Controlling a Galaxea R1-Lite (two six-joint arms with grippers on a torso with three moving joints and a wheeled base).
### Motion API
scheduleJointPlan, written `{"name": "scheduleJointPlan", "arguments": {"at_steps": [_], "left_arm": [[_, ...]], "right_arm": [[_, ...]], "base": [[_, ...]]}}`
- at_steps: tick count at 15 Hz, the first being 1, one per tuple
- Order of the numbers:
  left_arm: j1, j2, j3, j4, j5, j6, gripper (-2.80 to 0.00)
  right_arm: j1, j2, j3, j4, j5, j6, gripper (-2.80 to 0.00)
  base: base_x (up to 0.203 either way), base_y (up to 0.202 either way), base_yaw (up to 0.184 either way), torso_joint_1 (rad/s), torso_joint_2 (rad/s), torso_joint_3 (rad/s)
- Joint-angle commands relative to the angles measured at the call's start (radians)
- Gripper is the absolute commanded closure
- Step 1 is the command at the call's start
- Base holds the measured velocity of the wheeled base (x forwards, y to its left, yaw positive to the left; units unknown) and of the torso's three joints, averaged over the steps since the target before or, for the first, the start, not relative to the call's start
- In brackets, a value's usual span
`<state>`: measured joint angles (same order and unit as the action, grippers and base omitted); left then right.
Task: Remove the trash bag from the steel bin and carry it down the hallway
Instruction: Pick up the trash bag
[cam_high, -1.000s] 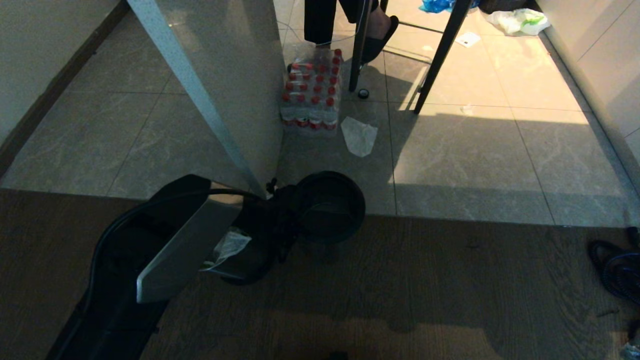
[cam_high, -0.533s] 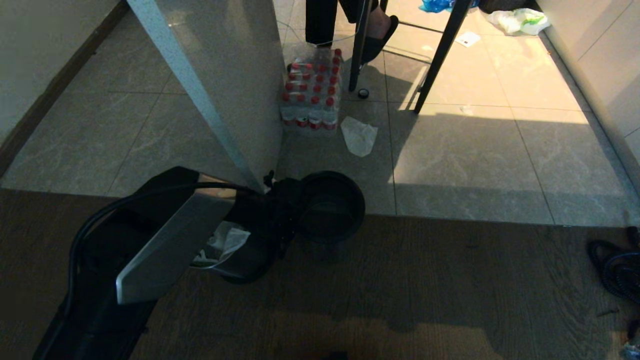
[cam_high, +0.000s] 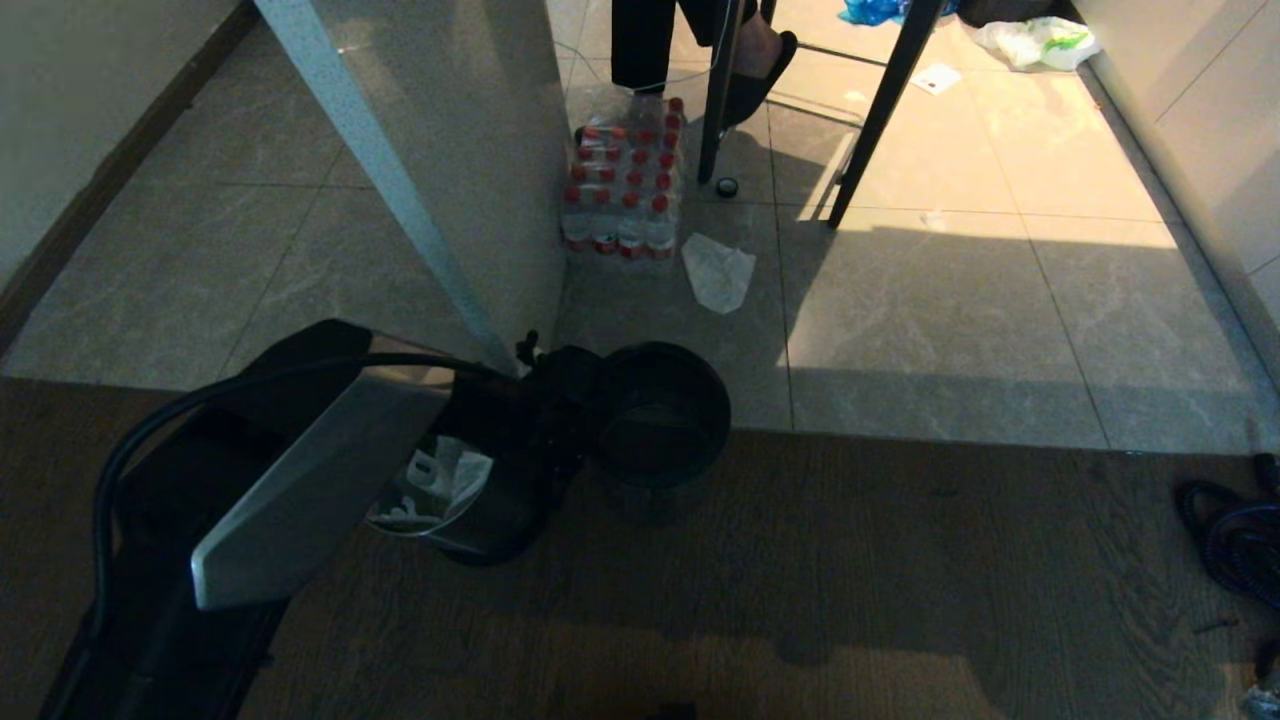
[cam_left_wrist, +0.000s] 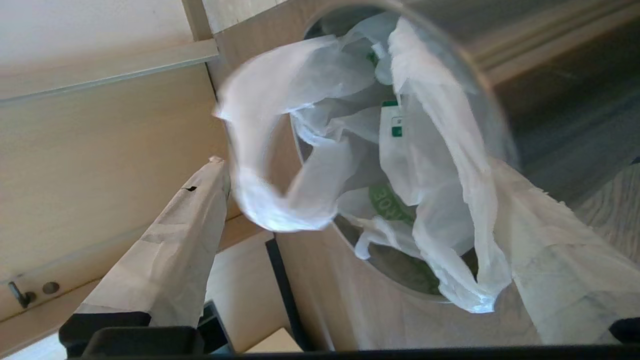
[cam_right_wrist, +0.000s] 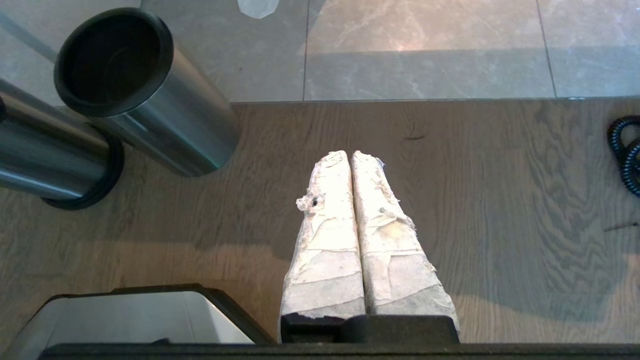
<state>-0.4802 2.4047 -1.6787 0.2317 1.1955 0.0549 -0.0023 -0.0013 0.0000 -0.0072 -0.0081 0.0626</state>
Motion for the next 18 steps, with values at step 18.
{"name": "scheduleJointPlan", "arguments": {"at_steps": [18], "left_arm": [[0.174,-0.084,0.152,0.002,-0.152,-0.217,-2.8]], "right_arm": [[-0.001,0.0,0.0,0.0,0.0,0.0,0.0]], "base": [[0.0,0.0,0.0,0.0,0.0,0.0]]}}
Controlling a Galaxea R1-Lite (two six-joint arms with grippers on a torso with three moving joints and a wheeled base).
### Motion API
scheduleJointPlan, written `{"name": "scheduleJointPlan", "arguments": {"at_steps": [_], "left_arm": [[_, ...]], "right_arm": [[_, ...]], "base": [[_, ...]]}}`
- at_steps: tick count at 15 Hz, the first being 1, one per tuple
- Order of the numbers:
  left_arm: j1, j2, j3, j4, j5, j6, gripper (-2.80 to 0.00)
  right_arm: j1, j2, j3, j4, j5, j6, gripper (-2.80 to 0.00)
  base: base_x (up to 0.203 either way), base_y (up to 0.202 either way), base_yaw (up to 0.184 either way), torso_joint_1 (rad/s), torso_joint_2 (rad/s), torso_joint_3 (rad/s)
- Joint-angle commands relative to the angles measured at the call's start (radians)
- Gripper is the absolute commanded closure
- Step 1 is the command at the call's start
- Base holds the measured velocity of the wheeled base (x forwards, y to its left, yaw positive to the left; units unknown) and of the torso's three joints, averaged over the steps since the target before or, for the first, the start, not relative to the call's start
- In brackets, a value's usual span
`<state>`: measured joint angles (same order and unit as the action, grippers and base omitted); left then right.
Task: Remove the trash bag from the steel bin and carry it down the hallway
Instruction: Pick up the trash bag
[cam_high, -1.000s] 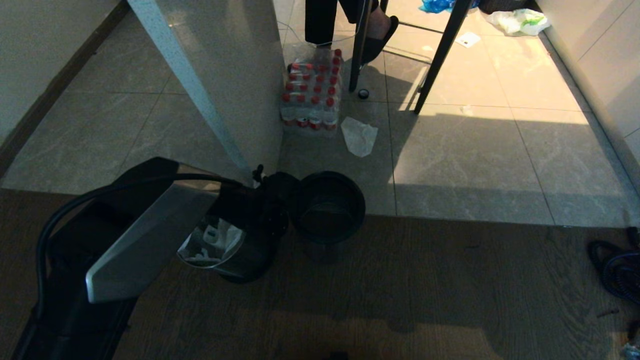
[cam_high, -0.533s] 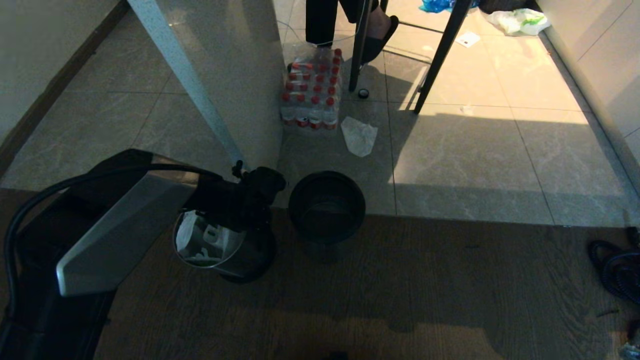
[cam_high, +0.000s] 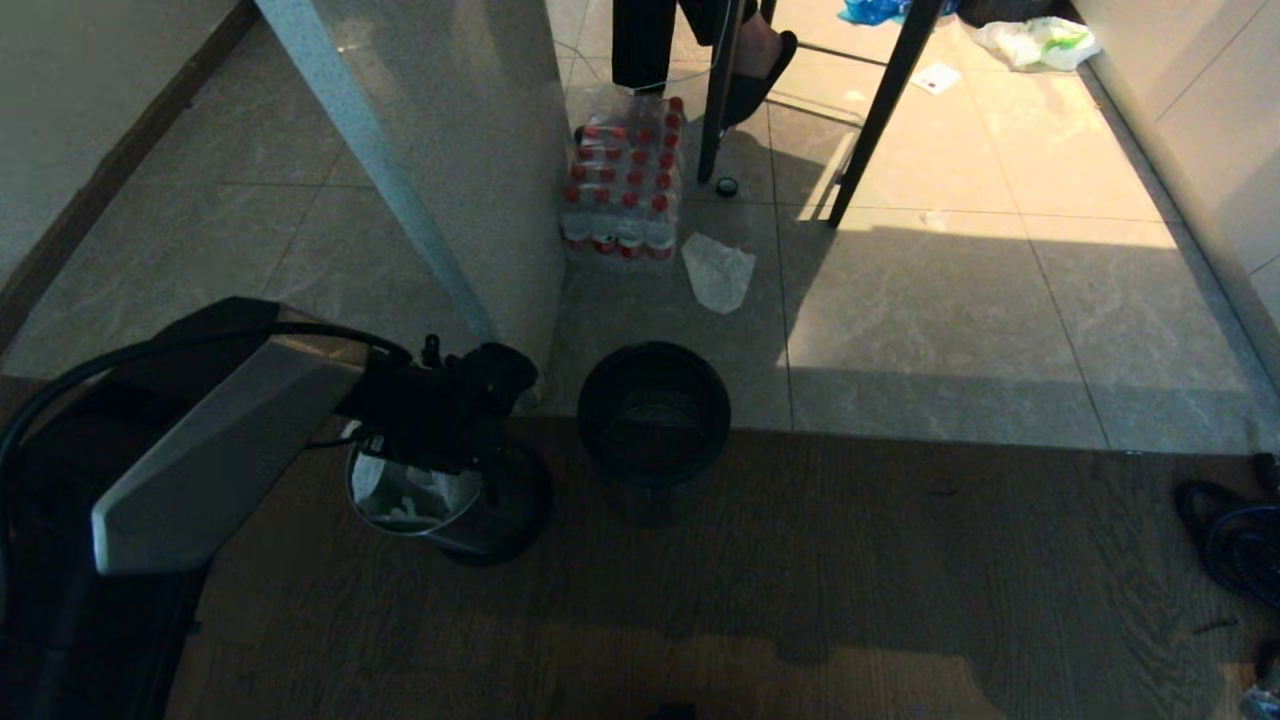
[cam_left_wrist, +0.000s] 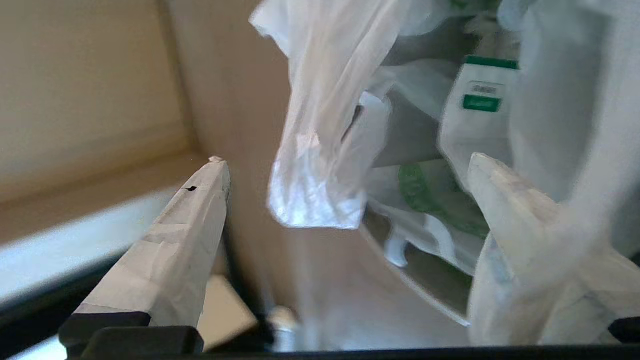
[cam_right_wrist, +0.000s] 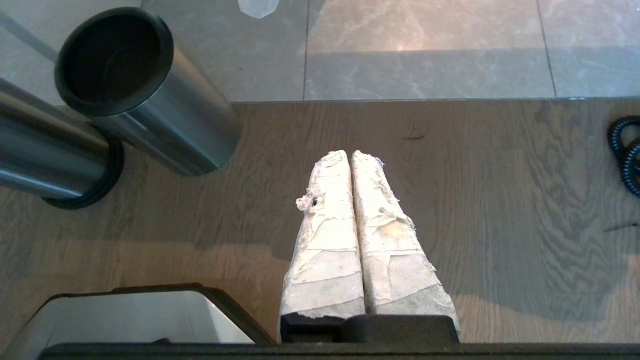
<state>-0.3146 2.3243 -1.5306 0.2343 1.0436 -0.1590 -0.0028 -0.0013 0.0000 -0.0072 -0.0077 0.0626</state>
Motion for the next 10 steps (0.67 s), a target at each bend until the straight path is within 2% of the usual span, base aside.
{"name": "scheduleJointPlan", "arguments": {"at_steps": [1,5,10], "left_arm": [[0.016,-0.008,-0.003,0.003,-0.02,-0.026,-2.8],[0.054,-0.003,-0.04,0.004,-0.048,-0.053,-2.8],[0.097,-0.006,-0.027,0.008,-0.028,-0.057,-2.8]], "right_arm": [[0.0,0.0,0.0,0.001,0.0,0.0,0.0],[0.0,0.0,0.0,0.0,0.0,0.0,0.0],[0.0,0.0,0.0,0.0,0.0,0.0,0.0]], "base": [[0.0,0.0,0.0,0.0,0.0,0.0],[0.0,0.0,0.0,0.0,0.0,0.0],[0.0,0.0,0.0,0.0,0.0,0.0]]}}
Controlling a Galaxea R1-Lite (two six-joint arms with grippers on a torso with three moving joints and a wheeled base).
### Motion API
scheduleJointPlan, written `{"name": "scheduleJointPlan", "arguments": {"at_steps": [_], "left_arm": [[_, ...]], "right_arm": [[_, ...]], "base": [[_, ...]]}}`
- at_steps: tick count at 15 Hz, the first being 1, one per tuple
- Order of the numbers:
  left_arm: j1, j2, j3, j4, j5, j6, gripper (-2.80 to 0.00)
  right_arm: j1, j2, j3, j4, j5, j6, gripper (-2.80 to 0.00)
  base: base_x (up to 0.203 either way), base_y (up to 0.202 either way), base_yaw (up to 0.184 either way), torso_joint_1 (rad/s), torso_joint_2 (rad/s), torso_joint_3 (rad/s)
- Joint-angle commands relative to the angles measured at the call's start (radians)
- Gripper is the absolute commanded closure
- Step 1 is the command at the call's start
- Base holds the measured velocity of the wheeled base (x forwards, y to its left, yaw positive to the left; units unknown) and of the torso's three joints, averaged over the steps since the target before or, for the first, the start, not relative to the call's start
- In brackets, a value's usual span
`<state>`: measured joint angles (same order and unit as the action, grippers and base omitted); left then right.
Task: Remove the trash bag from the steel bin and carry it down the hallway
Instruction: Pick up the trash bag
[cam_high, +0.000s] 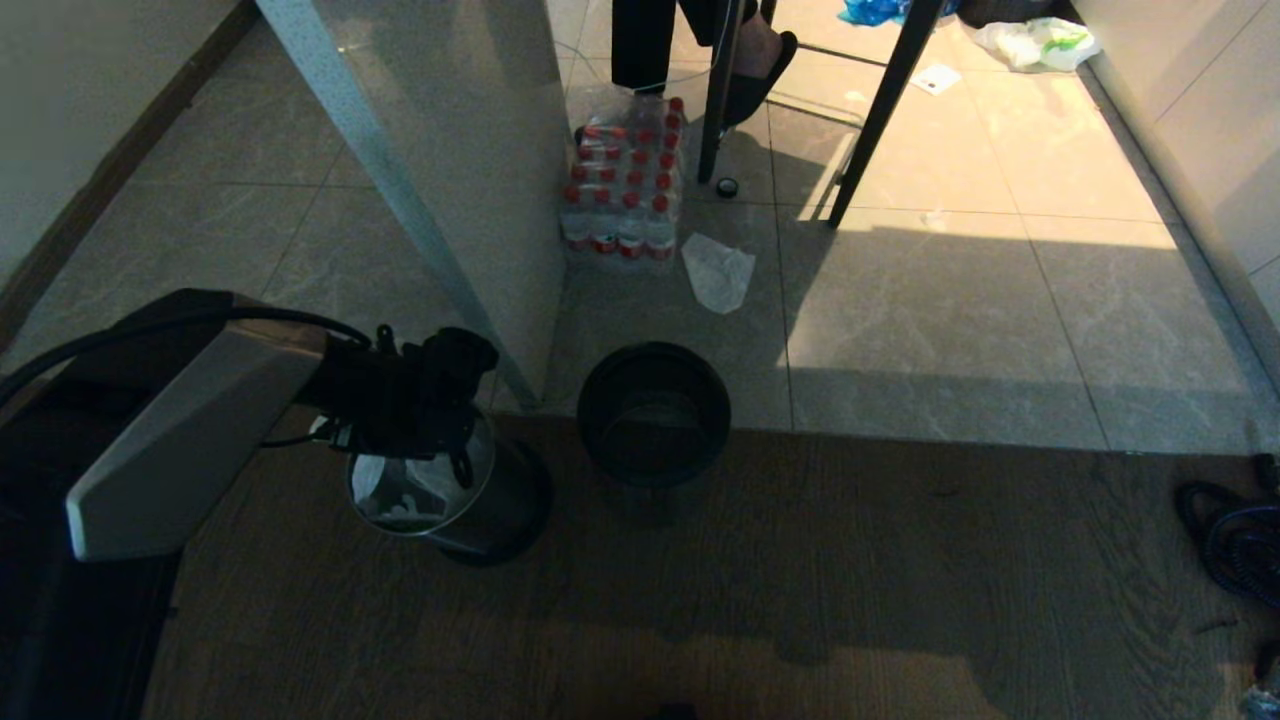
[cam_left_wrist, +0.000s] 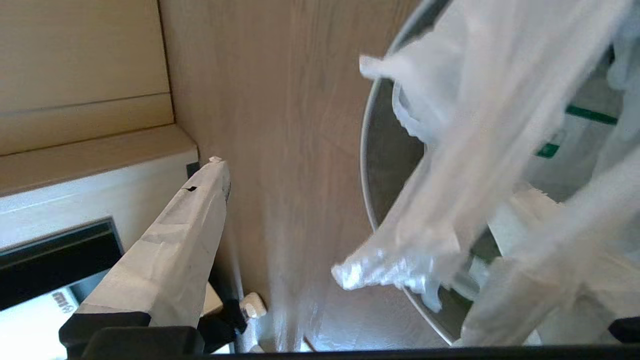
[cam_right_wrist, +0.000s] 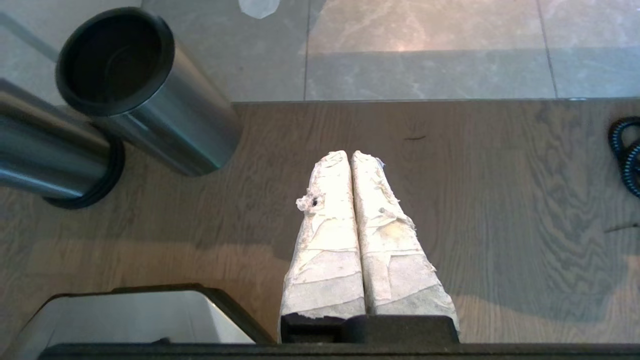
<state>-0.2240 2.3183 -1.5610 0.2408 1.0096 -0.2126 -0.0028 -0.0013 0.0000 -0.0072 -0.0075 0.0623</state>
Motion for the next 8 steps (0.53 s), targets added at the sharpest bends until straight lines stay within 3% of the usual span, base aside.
{"name": "scheduleJointPlan", "arguments": {"at_steps": [1,8], "left_arm": [[0.011,-0.002,0.011,0.002,0.016,-0.004,-2.8],[0.067,-0.001,0.03,-0.004,0.021,0.0,-2.8]], "right_arm": [[0.001,0.0,0.0,0.0,0.0,0.001,0.0],[0.001,0.0,0.0,0.0,0.0,0.001,0.0]], "base": [[0.0,0.0,0.0,0.0,0.0,0.0],[0.0,0.0,0.0,0.0,0.0,0.0]]}}
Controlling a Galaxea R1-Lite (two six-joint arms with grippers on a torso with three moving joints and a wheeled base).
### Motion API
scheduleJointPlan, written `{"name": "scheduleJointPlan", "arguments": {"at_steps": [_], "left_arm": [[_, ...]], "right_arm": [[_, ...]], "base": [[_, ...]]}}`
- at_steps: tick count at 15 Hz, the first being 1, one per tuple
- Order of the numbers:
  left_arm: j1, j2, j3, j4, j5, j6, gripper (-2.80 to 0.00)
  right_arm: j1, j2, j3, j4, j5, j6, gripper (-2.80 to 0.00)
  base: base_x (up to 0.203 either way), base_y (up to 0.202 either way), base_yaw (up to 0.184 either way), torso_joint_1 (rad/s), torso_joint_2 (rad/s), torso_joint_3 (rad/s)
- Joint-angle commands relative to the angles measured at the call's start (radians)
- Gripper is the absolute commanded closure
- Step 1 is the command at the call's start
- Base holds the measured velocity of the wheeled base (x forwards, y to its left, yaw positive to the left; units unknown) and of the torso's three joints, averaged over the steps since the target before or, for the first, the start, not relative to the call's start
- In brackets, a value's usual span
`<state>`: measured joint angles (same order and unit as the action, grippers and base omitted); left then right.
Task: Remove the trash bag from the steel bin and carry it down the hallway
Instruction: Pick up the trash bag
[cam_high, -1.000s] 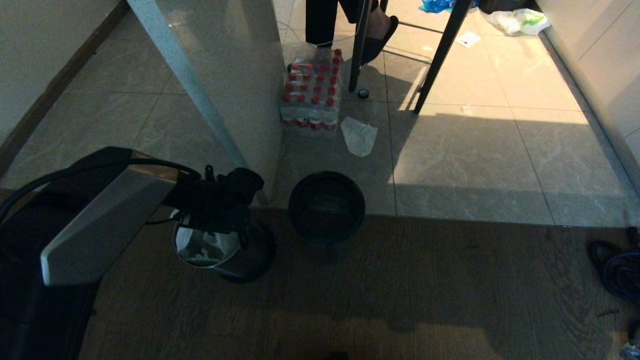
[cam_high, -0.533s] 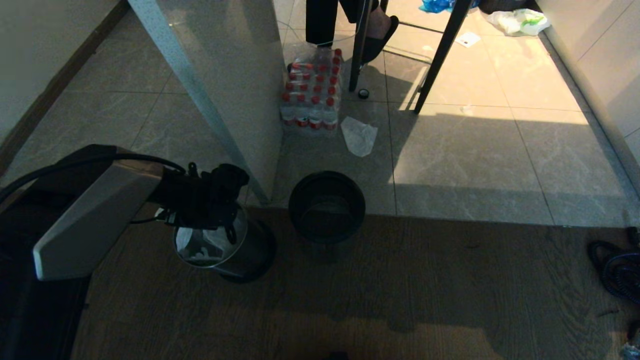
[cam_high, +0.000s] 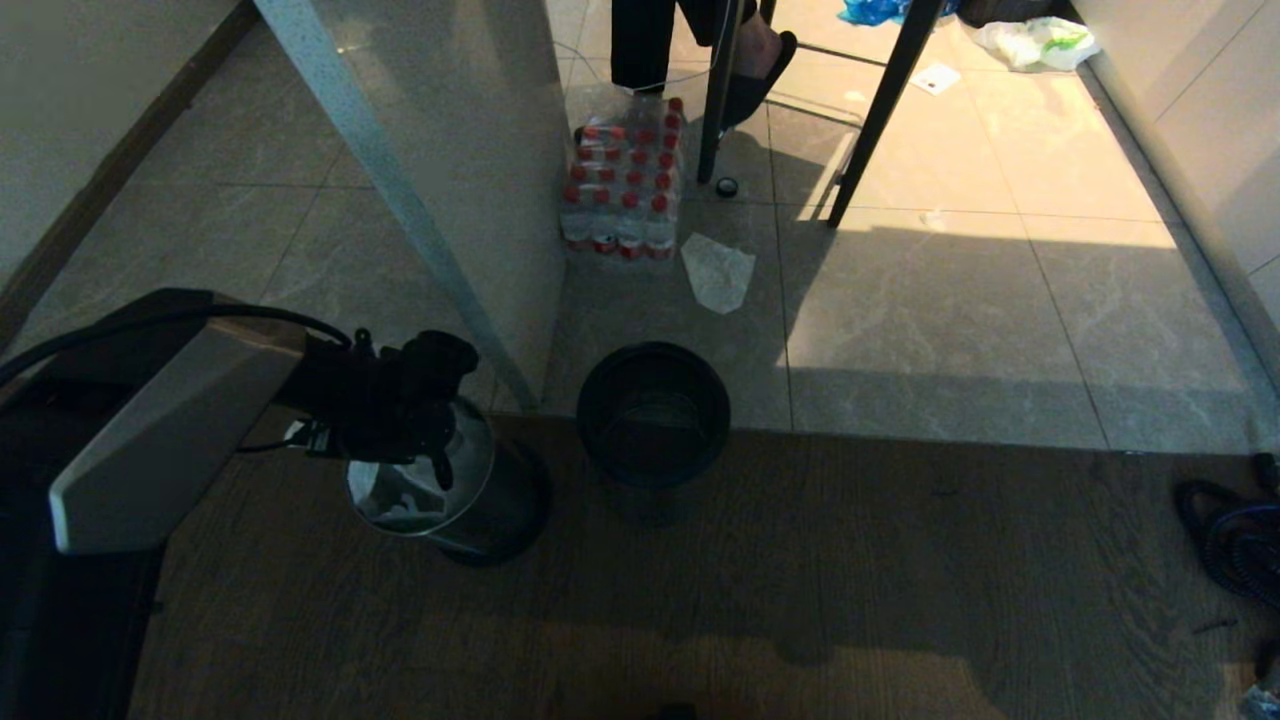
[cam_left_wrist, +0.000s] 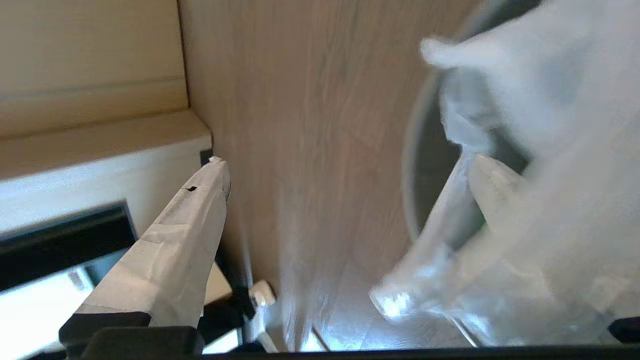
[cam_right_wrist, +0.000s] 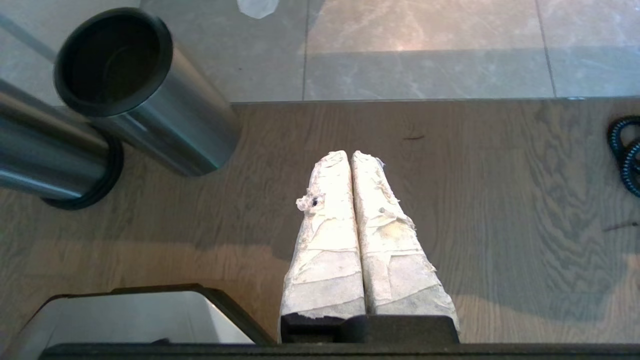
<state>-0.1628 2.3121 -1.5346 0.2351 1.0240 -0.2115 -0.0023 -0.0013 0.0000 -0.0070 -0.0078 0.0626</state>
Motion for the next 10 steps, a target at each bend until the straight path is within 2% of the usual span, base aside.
{"name": "scheduleJointPlan", "arguments": {"at_steps": [1,6,10], "left_arm": [[0.014,0.009,0.004,0.001,0.006,-0.003,-2.8],[0.027,-0.005,0.083,-0.002,0.034,-0.014,-2.8],[0.03,0.012,0.027,-0.003,0.07,-0.034,-2.8]], "right_arm": [[-0.001,0.0,0.0,-0.001,0.0,0.0,0.0],[-0.001,0.0,0.0,-0.001,0.0,0.0,0.0],[0.001,0.0,0.0,-0.001,0.0,0.0,0.0]], "base": [[0.0,0.0,0.0,0.0,0.0,0.0],[0.0,0.0,0.0,0.0,0.0,0.0],[0.0,0.0,0.0,0.0,0.0,0.0]]}}
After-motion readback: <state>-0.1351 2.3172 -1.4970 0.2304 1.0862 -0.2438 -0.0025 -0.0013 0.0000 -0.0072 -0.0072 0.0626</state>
